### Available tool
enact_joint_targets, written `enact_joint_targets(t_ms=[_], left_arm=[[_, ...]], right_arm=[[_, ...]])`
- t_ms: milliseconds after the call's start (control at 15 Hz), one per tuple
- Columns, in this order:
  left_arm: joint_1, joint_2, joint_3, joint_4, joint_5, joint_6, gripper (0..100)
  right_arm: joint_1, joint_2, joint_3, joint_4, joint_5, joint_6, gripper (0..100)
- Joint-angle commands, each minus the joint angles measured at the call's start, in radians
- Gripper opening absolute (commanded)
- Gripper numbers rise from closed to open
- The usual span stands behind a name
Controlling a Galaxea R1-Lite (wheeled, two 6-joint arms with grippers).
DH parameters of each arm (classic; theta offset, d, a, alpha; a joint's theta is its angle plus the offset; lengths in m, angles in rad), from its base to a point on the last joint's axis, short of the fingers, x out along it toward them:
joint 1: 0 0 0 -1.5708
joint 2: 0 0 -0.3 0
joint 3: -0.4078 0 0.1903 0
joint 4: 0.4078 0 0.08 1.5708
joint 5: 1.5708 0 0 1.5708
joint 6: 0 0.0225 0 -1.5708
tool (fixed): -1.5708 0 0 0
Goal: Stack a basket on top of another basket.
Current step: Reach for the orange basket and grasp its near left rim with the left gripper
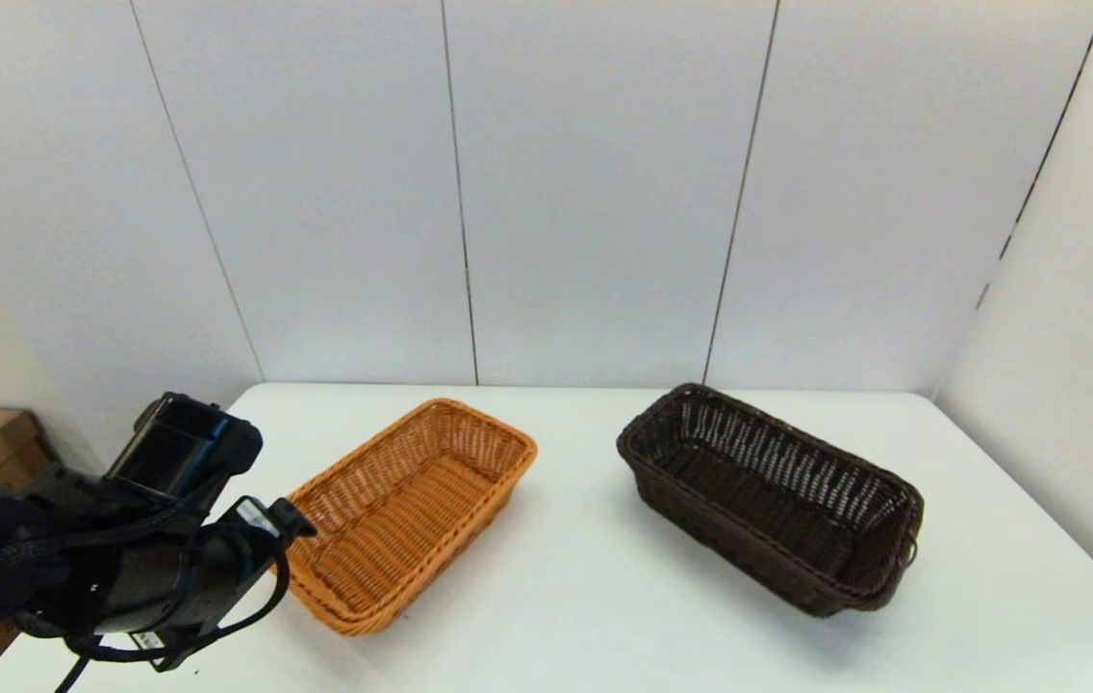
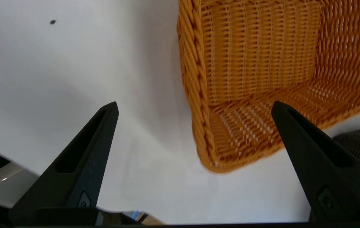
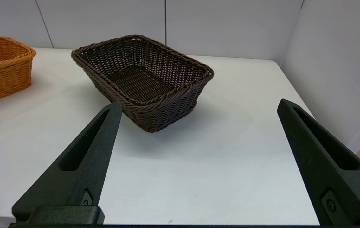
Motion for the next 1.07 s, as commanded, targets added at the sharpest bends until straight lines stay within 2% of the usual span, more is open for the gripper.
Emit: enact_joint_targets(t_ms=[67, 1067], left_arm=[[0.042, 0.128, -0.009, -0.082, 0.0, -0.006, 100], [0.051, 0.306, -0.063, -0.115, -0.042, -0.055, 100]], right_arm=[[0.0, 0.0, 0.0, 0.0, 0.0, 0.0, 100], [0.0, 0.0, -0.001, 0.0, 0.0, 0.0, 100]])
